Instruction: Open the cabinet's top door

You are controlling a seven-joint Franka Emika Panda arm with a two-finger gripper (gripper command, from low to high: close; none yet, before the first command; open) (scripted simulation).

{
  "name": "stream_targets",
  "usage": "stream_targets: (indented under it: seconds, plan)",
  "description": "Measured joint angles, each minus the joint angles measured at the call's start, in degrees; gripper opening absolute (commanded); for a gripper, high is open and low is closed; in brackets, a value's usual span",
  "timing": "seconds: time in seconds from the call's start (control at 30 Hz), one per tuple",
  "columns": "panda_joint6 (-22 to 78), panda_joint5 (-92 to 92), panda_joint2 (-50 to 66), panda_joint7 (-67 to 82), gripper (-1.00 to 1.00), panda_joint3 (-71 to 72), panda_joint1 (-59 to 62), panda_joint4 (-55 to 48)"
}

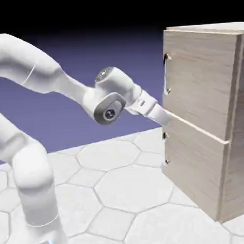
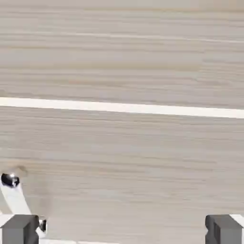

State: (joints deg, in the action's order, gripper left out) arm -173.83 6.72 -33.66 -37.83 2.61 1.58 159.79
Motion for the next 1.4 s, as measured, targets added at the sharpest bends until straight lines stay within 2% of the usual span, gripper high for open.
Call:
stream_targets:
  seconds: [1.4]
  plan:
    - [2.7, 104.67, -15.61, 72.0, 0.0, 40.59, 35.28, -18.92]
